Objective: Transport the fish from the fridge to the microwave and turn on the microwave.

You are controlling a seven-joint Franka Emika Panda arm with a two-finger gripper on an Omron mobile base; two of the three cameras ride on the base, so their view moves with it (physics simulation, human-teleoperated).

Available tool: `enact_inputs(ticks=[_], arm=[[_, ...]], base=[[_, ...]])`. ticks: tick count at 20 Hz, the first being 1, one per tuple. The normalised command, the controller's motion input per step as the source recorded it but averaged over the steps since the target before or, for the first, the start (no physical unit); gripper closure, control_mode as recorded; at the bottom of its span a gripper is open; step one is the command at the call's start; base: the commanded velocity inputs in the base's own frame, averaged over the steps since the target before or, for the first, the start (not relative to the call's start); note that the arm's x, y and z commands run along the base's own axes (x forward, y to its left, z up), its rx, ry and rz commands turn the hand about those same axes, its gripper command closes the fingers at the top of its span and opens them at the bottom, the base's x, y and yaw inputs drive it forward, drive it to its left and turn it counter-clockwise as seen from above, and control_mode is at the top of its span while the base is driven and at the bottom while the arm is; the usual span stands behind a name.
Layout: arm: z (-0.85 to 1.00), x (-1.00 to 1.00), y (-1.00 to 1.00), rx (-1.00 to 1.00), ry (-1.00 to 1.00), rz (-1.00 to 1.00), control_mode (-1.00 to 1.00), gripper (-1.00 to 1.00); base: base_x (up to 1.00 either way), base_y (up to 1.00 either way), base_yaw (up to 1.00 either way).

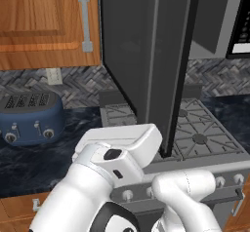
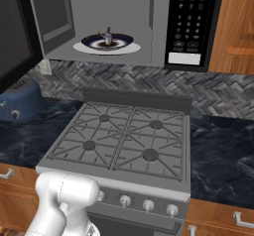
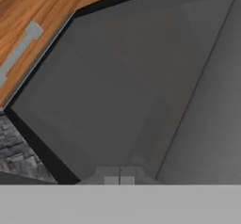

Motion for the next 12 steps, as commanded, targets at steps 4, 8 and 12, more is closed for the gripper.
enact_inputs(ticks=[4,8,12], arm=[[0.0,0.0,-0.3,0.0,-0.02,-0.08,-1.0,1.0],[0.0,0.0,-0.34,0.0,-0.01,-0.08,-1.0,1.0],[0.01,0.0,-0.39,0.0,-0.03,-0.05,-1.0,1.0]], base=[[0.0,0.0,0.0],[0.0,0.0,0.0],[0.0,0.0,0.0]])
